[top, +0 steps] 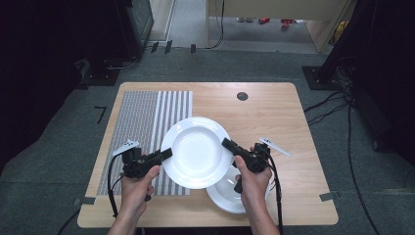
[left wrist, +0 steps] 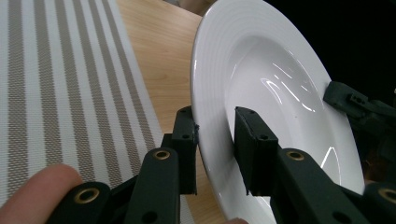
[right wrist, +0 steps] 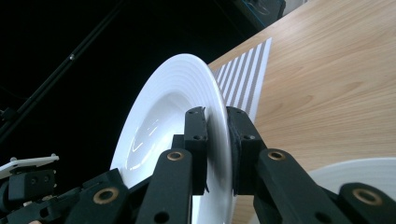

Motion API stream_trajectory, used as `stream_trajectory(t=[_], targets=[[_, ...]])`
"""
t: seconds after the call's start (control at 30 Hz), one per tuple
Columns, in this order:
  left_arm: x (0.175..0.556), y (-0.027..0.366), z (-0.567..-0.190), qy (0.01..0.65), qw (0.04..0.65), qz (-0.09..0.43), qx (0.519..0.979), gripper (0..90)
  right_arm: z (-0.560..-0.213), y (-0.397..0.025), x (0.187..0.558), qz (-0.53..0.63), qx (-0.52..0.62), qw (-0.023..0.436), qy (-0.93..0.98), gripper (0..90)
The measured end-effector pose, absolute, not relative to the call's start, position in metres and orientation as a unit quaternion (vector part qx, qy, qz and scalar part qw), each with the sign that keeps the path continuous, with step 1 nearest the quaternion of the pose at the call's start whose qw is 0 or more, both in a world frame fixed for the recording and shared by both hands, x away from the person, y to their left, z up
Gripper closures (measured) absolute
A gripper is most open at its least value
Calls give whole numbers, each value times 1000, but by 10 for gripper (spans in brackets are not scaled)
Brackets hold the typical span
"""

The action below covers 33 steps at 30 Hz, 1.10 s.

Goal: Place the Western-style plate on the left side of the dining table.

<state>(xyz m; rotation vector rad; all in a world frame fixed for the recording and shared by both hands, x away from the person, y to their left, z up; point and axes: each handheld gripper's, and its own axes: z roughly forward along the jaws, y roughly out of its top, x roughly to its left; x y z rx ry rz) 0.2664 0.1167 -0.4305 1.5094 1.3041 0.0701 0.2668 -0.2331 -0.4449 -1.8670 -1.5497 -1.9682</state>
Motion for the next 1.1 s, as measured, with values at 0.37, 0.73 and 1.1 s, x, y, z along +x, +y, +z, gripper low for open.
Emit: stream_trajectory(t=[0.37,0.73,1.1], targets=[[277,143,-433,571,545,25,613,715,-440,-206,290,-630,-591,20,-503,818],[286,173,-439,595,558,20,578,730,-441,-176,314,-624,-587,39,-514,820],[299,200,-449,621,556,16,552,733,-450,-147,336,-618,-588,56,-518,823]])
